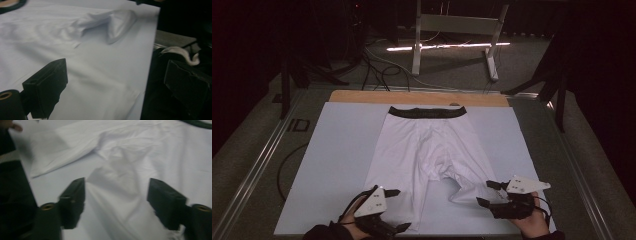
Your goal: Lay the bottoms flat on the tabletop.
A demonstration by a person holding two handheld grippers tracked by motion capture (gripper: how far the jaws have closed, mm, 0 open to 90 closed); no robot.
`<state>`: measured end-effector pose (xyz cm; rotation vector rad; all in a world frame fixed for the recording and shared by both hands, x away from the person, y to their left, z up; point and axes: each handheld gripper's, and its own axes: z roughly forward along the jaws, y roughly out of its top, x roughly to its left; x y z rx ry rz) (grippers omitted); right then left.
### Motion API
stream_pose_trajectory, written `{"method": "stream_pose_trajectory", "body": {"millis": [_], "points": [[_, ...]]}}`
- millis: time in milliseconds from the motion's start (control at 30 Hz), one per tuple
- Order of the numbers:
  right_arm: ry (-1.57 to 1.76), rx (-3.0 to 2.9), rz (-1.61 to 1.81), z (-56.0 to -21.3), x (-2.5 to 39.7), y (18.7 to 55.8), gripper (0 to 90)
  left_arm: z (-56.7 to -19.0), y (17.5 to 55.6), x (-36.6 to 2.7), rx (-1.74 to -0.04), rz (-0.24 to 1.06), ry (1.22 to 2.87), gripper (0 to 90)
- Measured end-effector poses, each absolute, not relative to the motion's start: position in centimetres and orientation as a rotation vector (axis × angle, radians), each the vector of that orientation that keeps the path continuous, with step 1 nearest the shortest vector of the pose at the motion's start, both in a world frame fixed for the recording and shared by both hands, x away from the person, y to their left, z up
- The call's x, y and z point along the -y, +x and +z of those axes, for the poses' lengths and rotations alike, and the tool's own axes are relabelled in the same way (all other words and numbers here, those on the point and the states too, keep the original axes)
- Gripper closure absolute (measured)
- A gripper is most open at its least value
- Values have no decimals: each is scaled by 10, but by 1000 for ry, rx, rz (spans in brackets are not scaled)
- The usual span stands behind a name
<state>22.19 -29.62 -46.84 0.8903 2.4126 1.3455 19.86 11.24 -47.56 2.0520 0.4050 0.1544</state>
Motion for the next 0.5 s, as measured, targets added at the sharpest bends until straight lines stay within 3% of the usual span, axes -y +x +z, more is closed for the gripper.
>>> {"method": "stream_pose_trajectory", "body": {"millis": [200, 500], "points": [[927, -2327, 1414, -465, 317, 218, 145, -476, 214, -61, -303, 154, 2114, 164], [935, -2243, 1425, -461, 325, 216, 147, -497, 247, 4, -200, 162, 2230, 306]]}}
